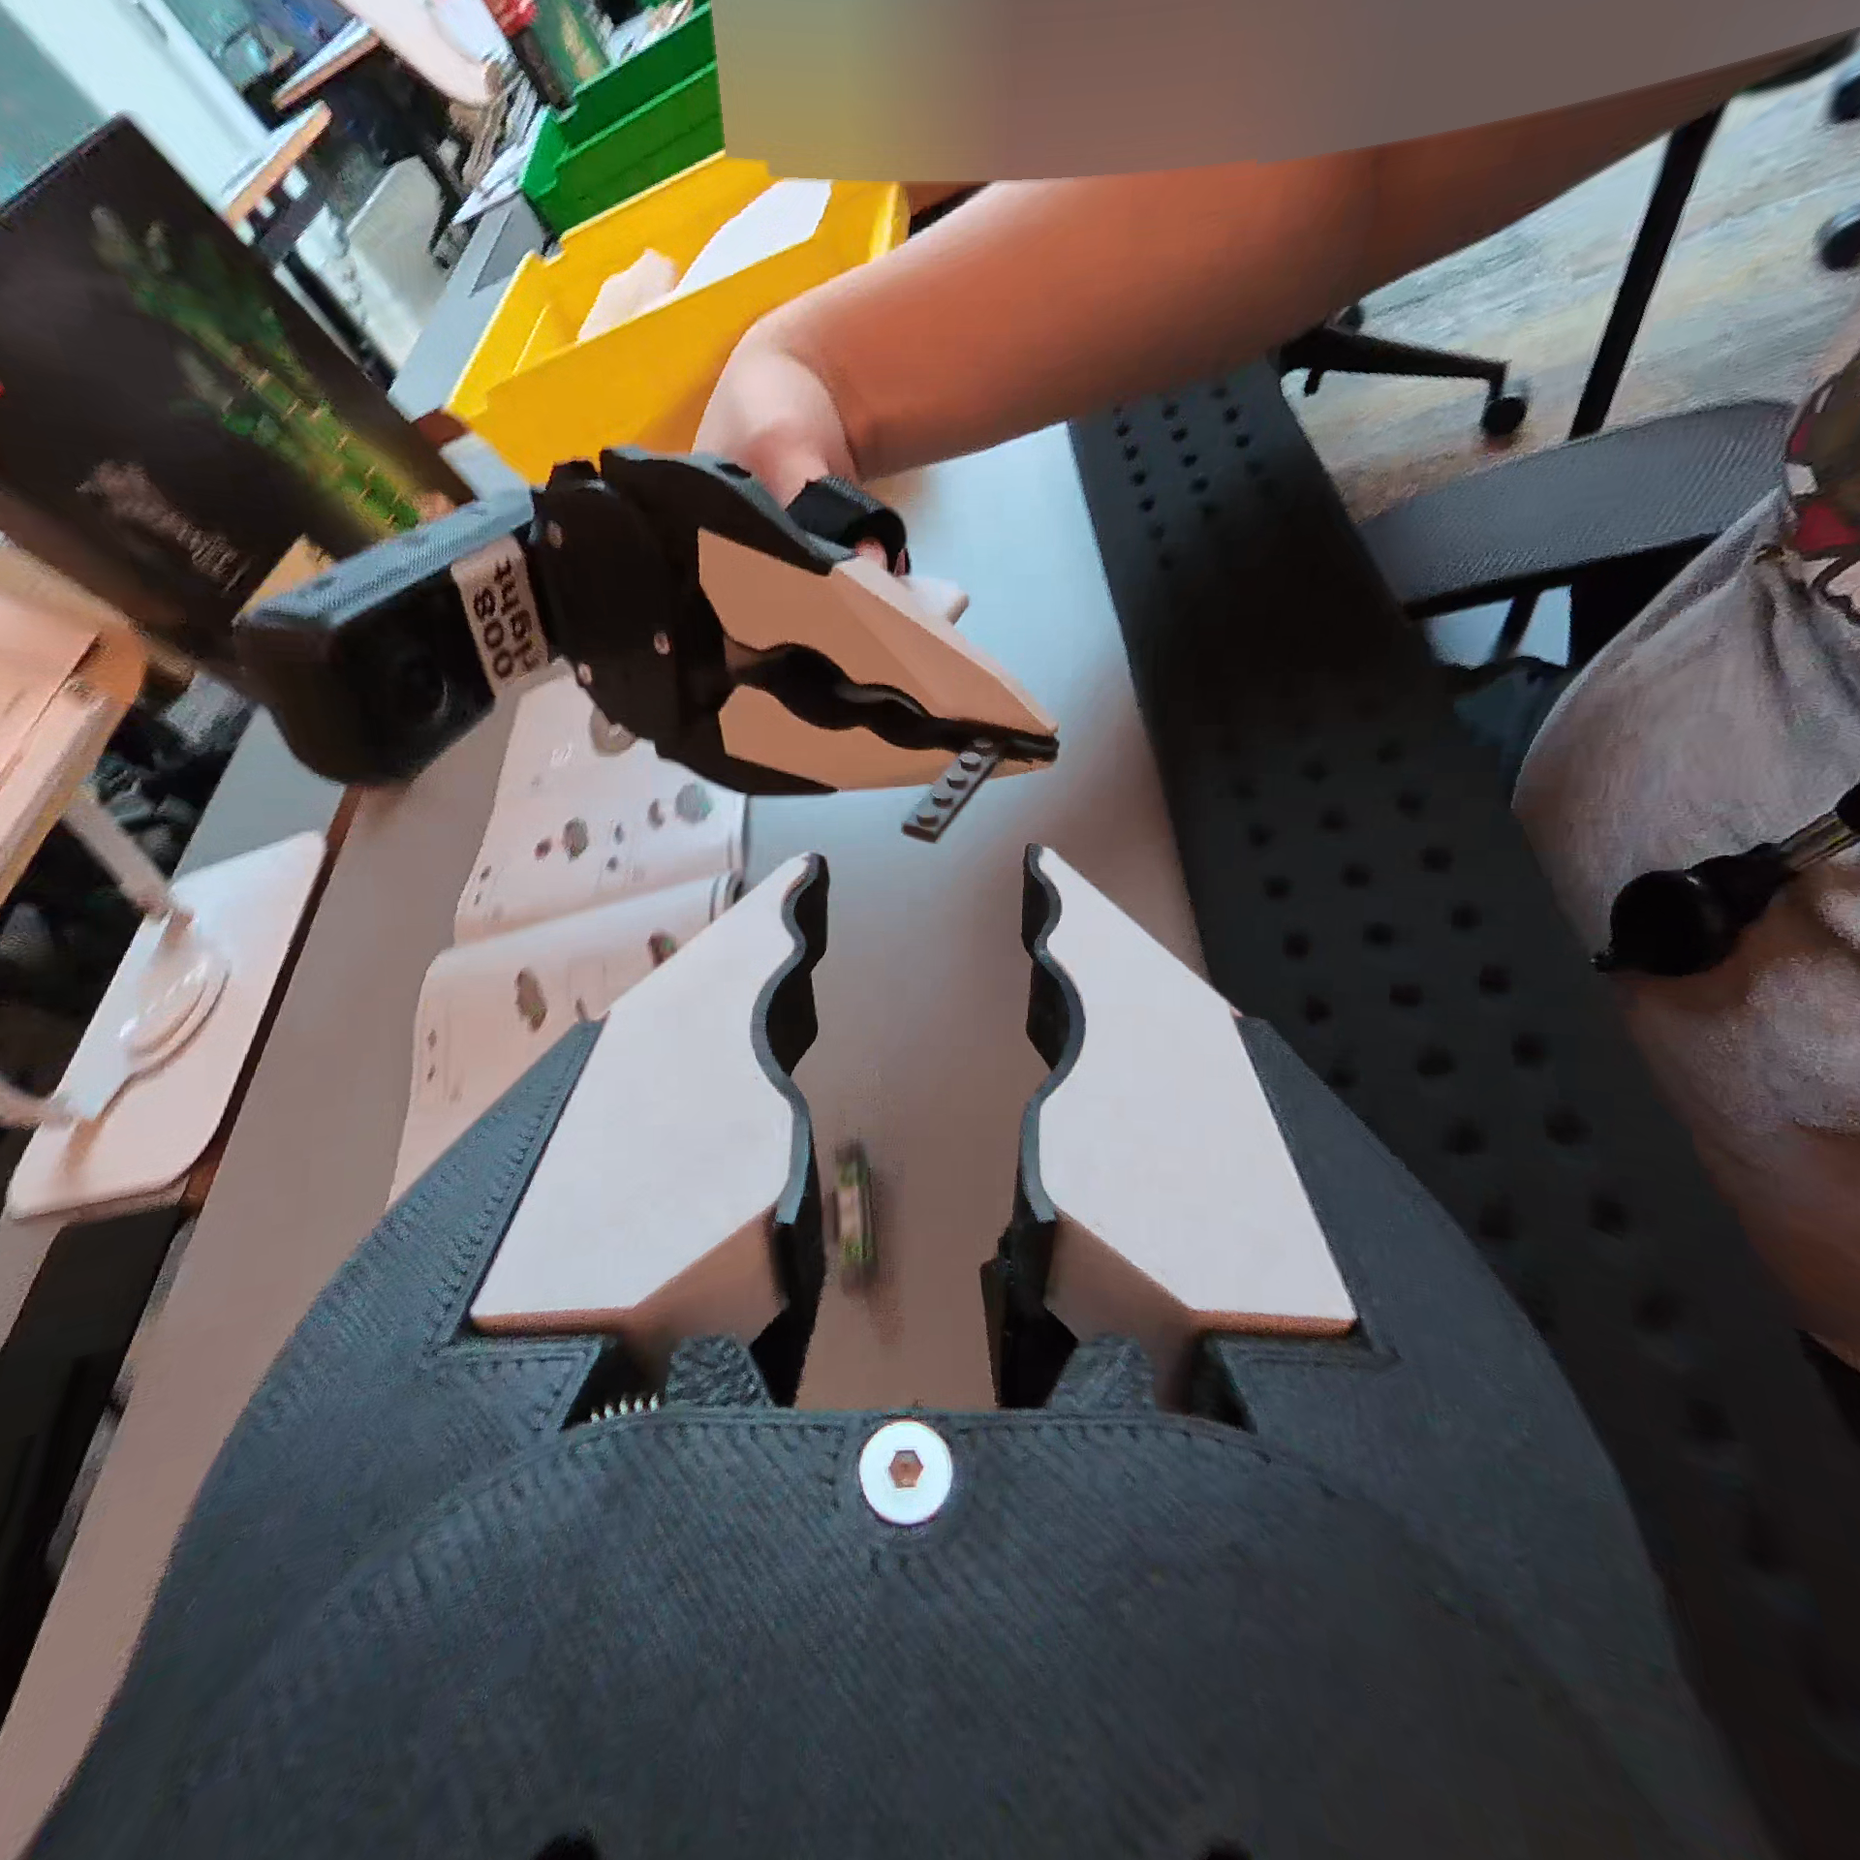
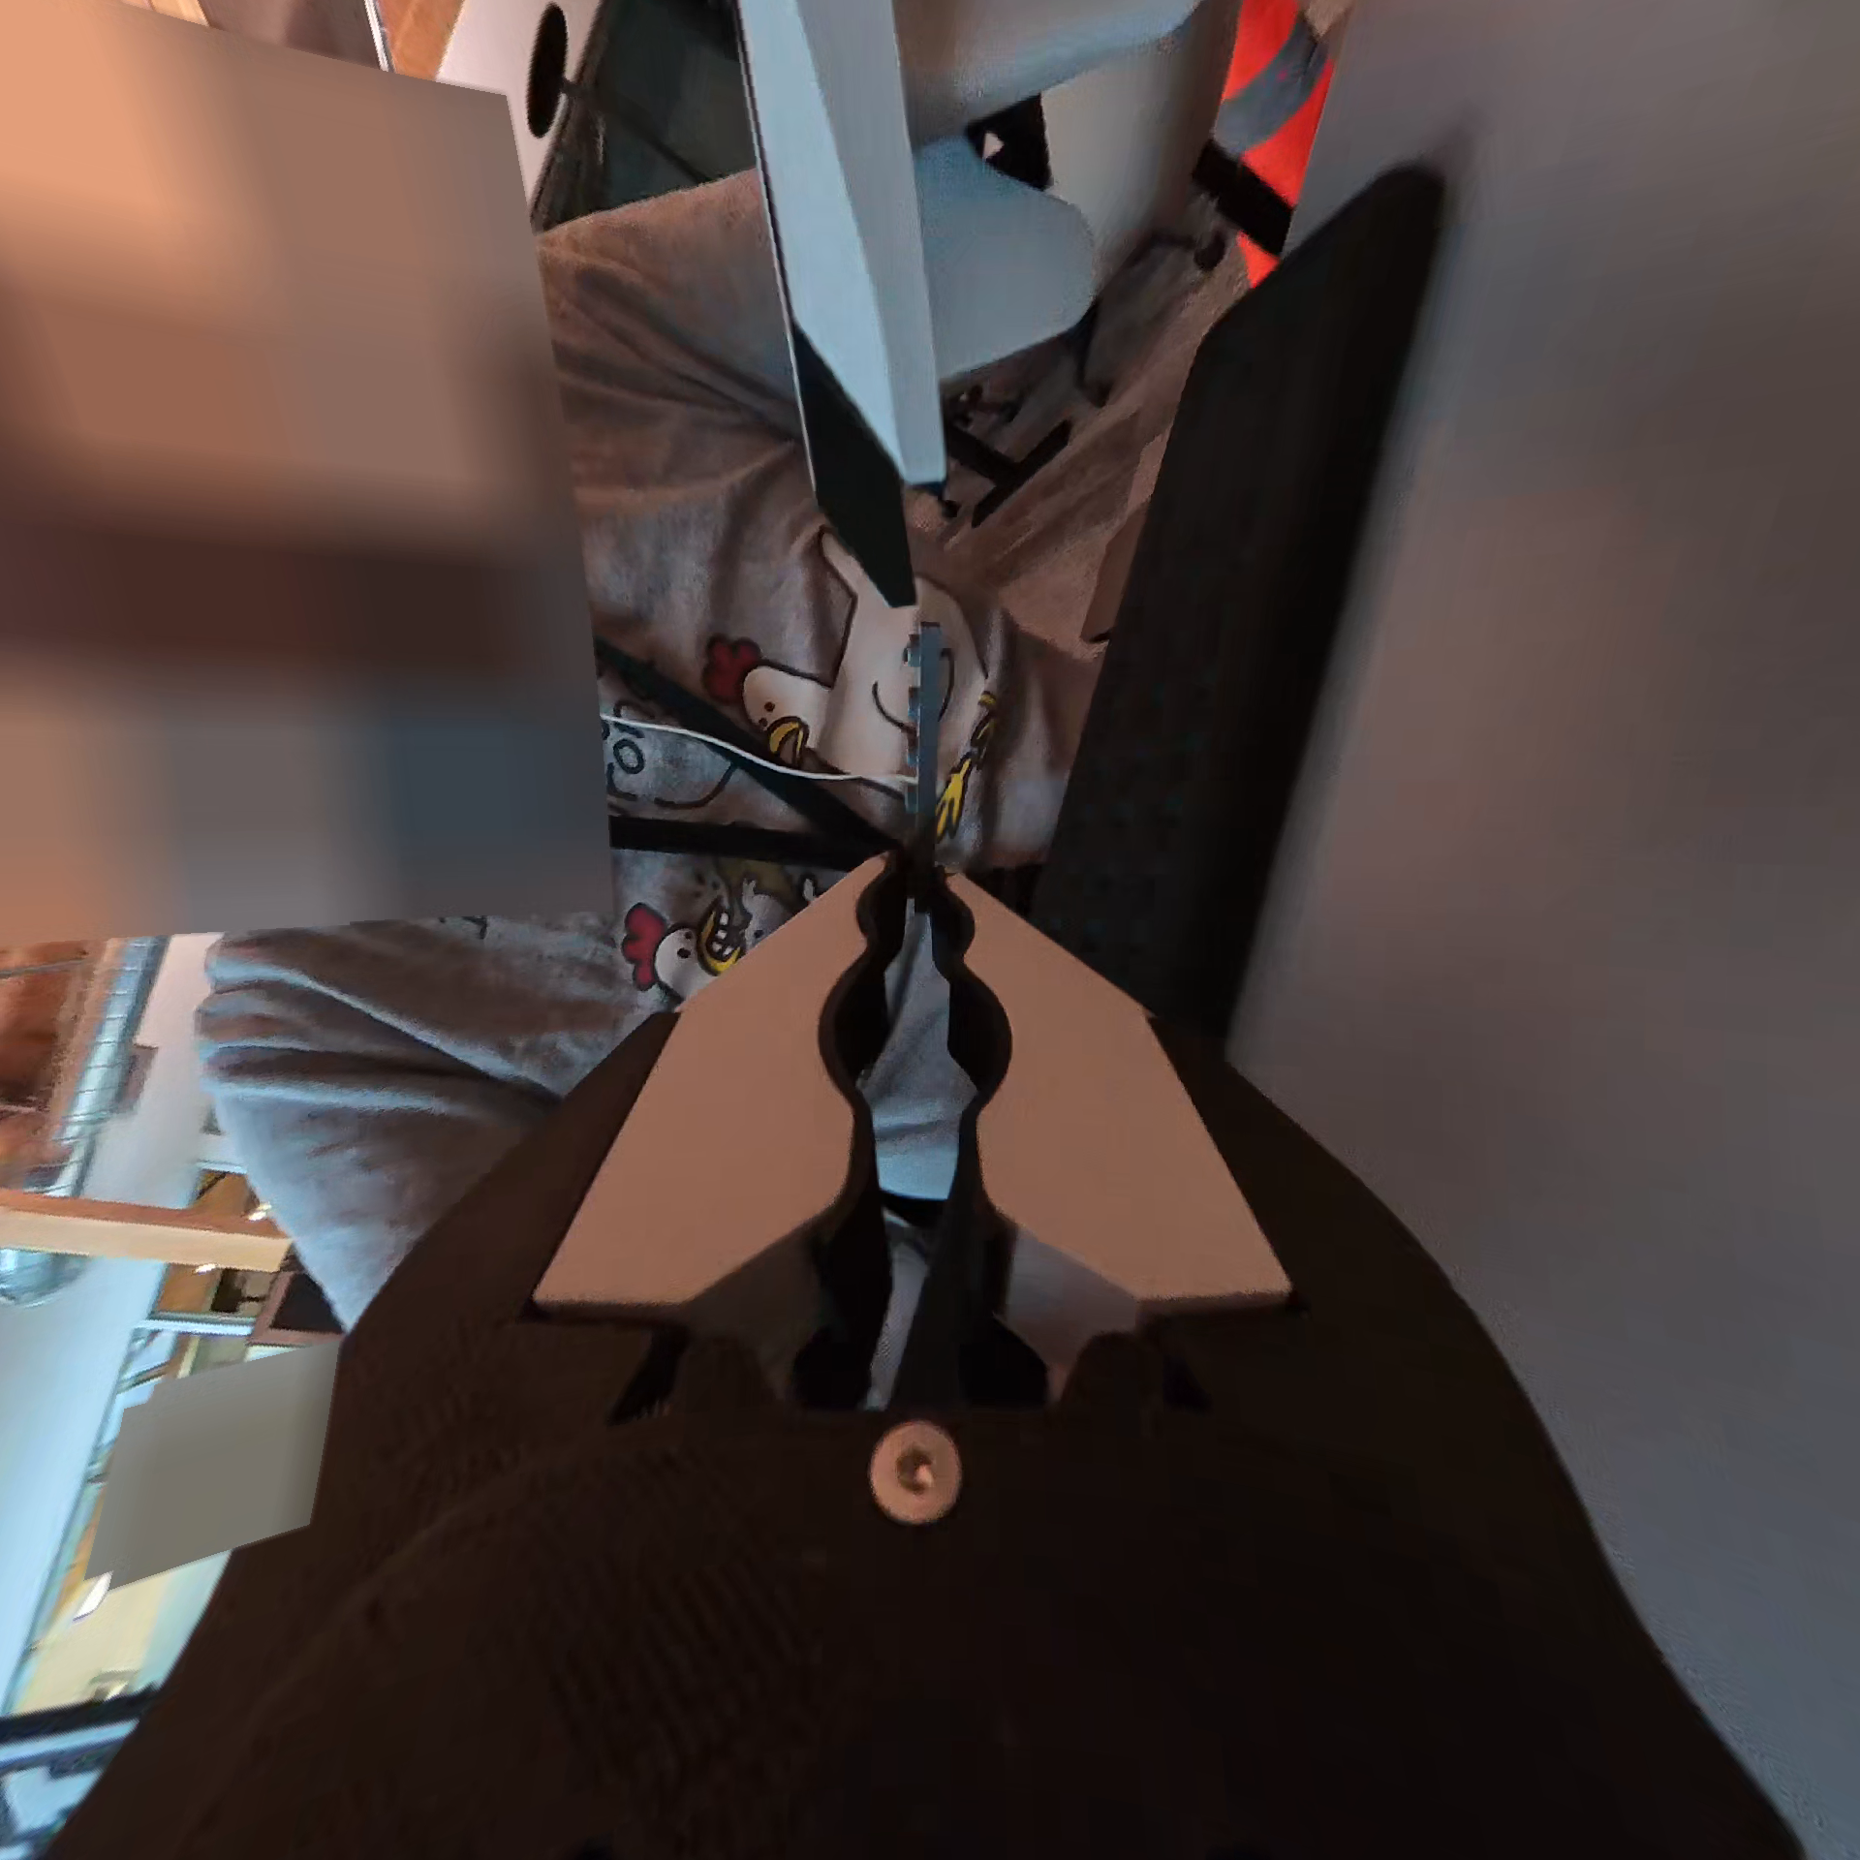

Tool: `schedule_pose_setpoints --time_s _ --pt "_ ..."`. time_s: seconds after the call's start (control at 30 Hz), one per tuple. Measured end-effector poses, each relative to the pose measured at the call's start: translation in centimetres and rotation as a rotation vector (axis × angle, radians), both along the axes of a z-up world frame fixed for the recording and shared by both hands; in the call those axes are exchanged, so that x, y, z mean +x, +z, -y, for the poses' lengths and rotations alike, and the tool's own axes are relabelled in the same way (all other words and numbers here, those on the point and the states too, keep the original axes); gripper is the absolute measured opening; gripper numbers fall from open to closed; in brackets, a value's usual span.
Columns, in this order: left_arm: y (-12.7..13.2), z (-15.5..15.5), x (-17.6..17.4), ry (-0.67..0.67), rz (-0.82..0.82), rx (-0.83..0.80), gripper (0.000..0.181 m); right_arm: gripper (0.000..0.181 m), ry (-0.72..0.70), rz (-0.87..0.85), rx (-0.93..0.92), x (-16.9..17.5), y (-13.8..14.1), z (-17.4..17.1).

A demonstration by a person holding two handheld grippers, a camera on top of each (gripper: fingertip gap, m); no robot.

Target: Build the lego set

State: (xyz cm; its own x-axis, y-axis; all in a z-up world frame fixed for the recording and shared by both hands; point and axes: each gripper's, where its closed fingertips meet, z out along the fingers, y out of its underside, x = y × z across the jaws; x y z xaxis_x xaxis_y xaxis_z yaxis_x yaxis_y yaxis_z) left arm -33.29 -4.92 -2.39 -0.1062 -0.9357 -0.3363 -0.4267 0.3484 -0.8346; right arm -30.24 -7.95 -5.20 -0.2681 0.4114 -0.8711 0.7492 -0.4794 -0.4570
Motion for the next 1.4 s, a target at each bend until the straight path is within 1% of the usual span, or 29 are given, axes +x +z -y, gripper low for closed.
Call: schedule_pose_setpoints --time_s 0.1,0.23,0.33,0.43,0.47,0.53,0.57,0.6,0.63,0.67,0.7,0.73,0.77,0.83,0.9,1.0,1.07,1.17,1.23,1.3,1.4 --pt "-0.5 1.0 2.9 -0.083 0.005 -0.043 0.03 0.002 0.005 0.003 -0.059 2.1 0.2 0.8" --pt "-1.4 1.2 5.6 -0.125 -0.002 -0.086 0.02 0.002 0.002 -0.001 -0.068 4.0 -0.1 0.9" --pt "-1.6 1.1 6.6 -0.138 0.011 -0.113 0.01 0.002 0.018 -0.006 -0.085 4.7 -0.4 0.7" --pt "-2.3 1.1 6.8 -0.14 0.01 -0.156 0.008 0.002 0.032 -0.041 -0.085 4.8 -1.0 0.5" --pt "-2.6 0.9 6.7 -0.126 0.01 -0.172 0.008 0.006 0.027 -0.081 -0.069 4.8 -1.1 0.4" --pt "-3.3 -0.1 6.0 -0.061 0.014 -0.206 0.007 0.034 -0.019 -0.104 0.017 4.7 -2.1 -0.5" --pt "-3.6 -0.8 5.5 -0.014 0.03 -0.226 0.007 0.043 -0.064 -0.094 0.089 4.7 -3.0 -1.4" --pt "-3.8 -1.8 4.9 0.036 0.054 -0.246 0.007 0.049 -0.125 -0.076 0.159 4.7 -3.8 -2.5" --pt "-4.0 -2.9 4.3 0.085 0.076 -0.265 0.007 0.051 -0.169 -0.068 0.199 4.9 -4.1 -3.4" --pt "-4.3 -4.3 3.6 0.143 0.082 -0.279 0.006 0.05 -0.192 -0.097 0.206 5.3 -3.6 -3.9" --pt "-4.8 -6.3 2.7 0.232 0.068 -0.287 0.006 0.046 -0.231 -0.13 0.221 5.7 -3.0 -4.6" --pt "-5.1 -8.3 1.8 0.324 0.045 -0.29 0.006 0.044 -0.296 -0.149 0.265 5.9 -2.7 -5.7" --pt "-5.2 -9.7 1.1 0.385 0.026 -0.303 0.006 0.044 -0.365 -0.166 0.322 6.2 -2.7 -7.0" --pt "-4.9 -11.3 0.0 0.474 0.025 -0.347 0.006 0.042 -0.49 -0.19 0.43 6.7 -2.6 -9.4" --pt "-4.1 -11.9 -0.3 0.515 0.062 -0.397 0.006 0.041 -0.584 -0.21 0.51 7.2 -2.6 -11.1" --pt "-3.6 -12.5 -0.7 0.57 0.13 -0.44 0.006 0.039 -0.656 -0.182 0.624 7.9 -3.3 -13.0" --pt "-4.0 -12.6 -1.2 0.602 0.133 -0.425 0.006 0.038 -0.671 -0.162 0.647 8.2 -3.8 -13.6" --pt "-4.5 -12.9 -2.0 0.612 0.13 -0.384 0.006 0.038 -0.653 -0.114 0.632 8.5 -4.8 -13.8" --pt "-4.6 -13.0 -2.1 0.602 0.149 -0.411 0.006 0.038 -0.656 -0.091 0.64 8.6 -5.3 -14.1" --pt "-4.7 -13.1 -2.2 0.589 0.161 -0.431 0.006 0.037 -0.668 -0.088 0.64 8.7 -5.4 -14.5" --pt "-4.9 -13.3 -2.6 0.586 0.157 -0.406 0.006 0.037 -0.693 -0.095 0.648 8.8 -5.1 -15.0"
